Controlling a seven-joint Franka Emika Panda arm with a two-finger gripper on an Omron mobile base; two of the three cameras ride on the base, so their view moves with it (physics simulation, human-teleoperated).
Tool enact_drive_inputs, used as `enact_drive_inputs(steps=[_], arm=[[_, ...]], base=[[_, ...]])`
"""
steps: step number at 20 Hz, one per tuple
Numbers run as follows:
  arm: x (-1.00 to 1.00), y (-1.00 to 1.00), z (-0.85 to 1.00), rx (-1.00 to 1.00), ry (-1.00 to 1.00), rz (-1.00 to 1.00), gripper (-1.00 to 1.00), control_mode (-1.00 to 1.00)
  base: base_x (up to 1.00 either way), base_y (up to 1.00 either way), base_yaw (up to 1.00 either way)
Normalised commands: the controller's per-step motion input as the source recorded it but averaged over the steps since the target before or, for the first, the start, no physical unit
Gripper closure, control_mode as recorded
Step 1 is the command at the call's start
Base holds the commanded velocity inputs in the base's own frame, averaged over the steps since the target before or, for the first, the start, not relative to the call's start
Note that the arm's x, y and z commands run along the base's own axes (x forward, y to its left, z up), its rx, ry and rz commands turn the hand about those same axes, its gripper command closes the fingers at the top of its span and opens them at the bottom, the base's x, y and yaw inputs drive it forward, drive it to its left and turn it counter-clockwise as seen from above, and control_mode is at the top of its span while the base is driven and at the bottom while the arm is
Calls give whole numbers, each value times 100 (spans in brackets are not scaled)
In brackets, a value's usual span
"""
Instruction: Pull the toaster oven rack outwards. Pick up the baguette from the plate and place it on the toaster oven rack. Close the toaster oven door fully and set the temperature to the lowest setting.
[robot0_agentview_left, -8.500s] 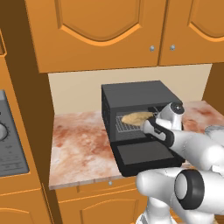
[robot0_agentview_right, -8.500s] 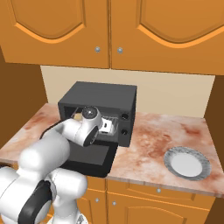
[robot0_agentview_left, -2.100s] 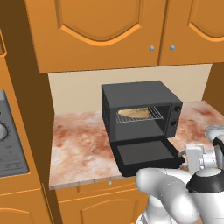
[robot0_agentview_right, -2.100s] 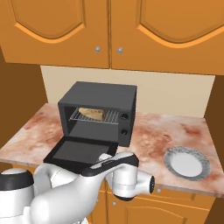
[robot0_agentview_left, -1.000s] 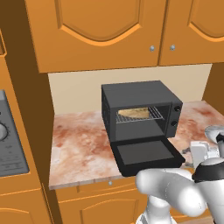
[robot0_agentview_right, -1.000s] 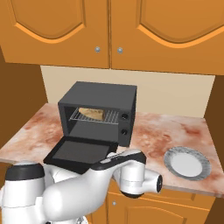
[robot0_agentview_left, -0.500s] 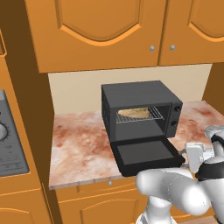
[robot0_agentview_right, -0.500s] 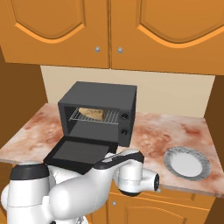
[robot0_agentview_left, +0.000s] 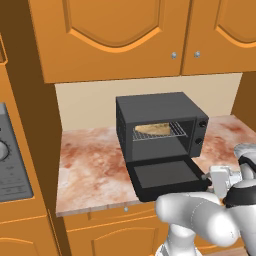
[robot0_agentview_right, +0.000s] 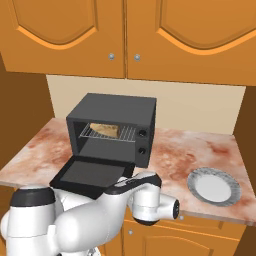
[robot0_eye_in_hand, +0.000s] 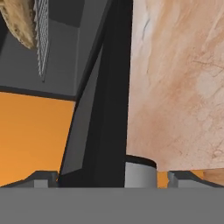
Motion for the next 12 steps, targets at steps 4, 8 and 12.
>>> enact_drive_inputs(steps=[4,8,12], arm=[[0,31,13,0,-10,3,-100,-100],[-12,43,19,0,-10,8,-100,-100],[-12,39,34,0,-11,11,-100,-100]], base=[[0,0,0],[0,0,0],[0,0,0]])
